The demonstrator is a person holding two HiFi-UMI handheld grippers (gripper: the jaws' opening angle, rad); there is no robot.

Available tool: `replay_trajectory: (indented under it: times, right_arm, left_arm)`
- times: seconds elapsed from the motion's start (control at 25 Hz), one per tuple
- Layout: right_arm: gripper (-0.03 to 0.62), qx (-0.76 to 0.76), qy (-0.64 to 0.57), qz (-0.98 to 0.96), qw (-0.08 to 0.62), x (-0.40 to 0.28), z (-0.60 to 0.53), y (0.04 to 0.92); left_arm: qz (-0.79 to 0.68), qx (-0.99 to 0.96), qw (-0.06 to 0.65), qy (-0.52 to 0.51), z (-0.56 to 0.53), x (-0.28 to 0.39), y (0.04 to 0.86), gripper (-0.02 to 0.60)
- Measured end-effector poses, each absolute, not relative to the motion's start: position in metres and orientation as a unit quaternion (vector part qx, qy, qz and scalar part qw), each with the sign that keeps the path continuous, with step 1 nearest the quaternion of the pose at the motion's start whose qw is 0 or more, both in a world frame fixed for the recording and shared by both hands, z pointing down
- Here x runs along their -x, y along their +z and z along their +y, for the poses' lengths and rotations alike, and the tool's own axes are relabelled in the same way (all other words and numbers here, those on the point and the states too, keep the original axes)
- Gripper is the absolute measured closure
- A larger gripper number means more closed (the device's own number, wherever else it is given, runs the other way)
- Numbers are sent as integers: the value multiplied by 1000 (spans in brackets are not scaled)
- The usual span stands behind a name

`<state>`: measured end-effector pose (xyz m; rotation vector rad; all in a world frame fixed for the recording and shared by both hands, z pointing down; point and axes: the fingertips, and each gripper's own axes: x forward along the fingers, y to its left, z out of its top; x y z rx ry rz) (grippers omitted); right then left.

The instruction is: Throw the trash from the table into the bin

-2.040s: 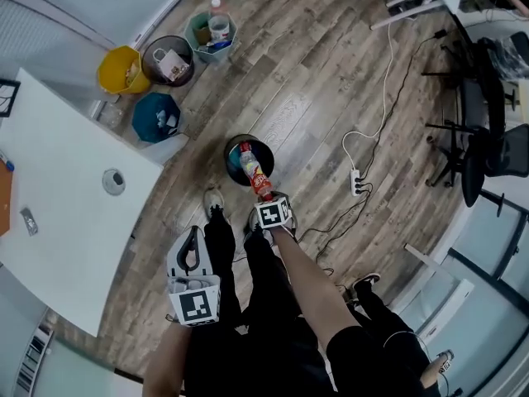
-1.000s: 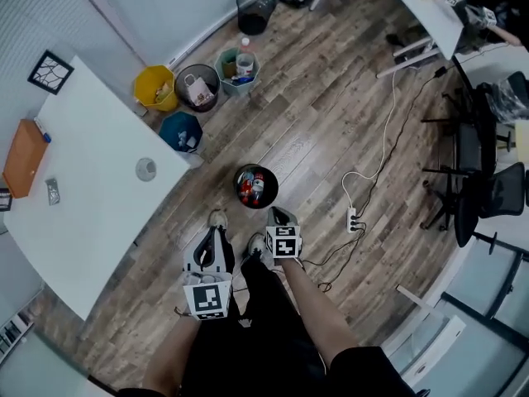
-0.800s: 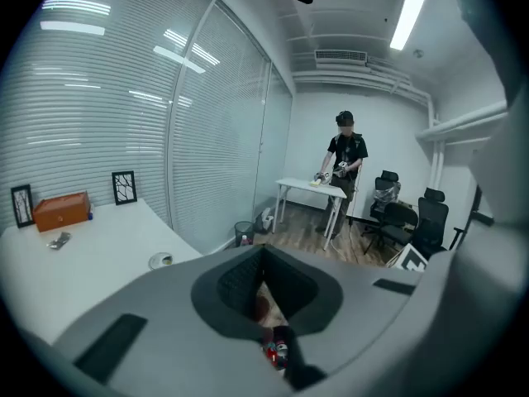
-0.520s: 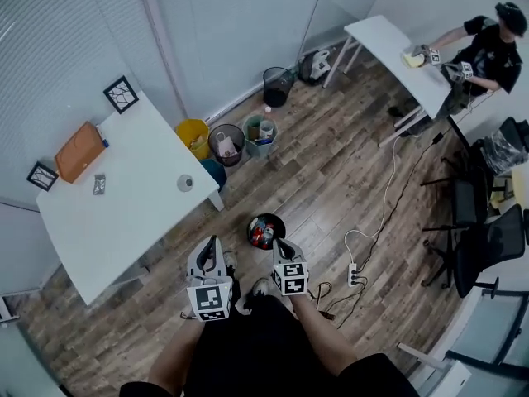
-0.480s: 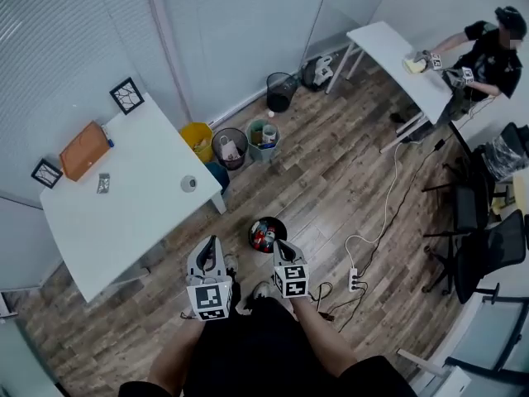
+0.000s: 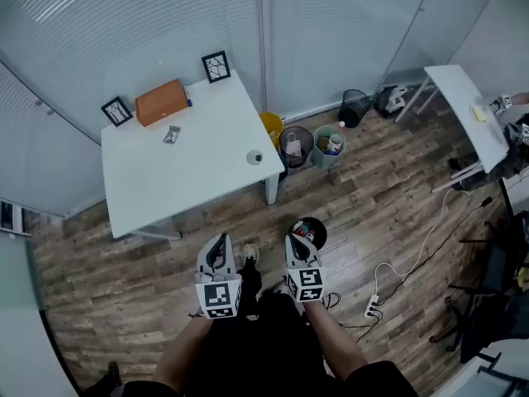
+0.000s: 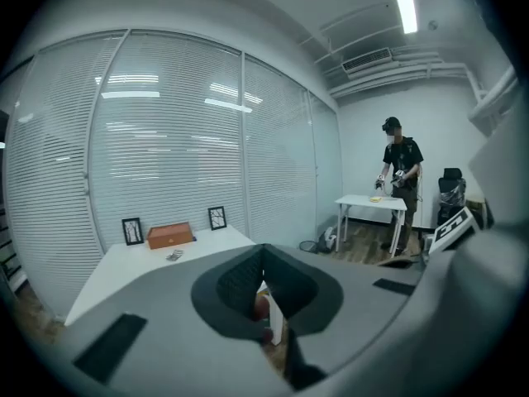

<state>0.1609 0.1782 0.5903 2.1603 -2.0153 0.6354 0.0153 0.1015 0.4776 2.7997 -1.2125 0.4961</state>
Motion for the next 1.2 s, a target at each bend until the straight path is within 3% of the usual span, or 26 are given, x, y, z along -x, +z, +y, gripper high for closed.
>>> replay_trajectory:
  times: [0.6, 1.2]
  right_arm:
    - [589, -586, 82, -806, 10, 13, 113, 453]
    - [589, -554, 70, -829, 23, 71, 53, 436]
  left_arm:
    - [-541, -835, 41, 94, 93, 156, 421, 583]
    - [-570, -815, 43, 93, 36, 215, 425, 584]
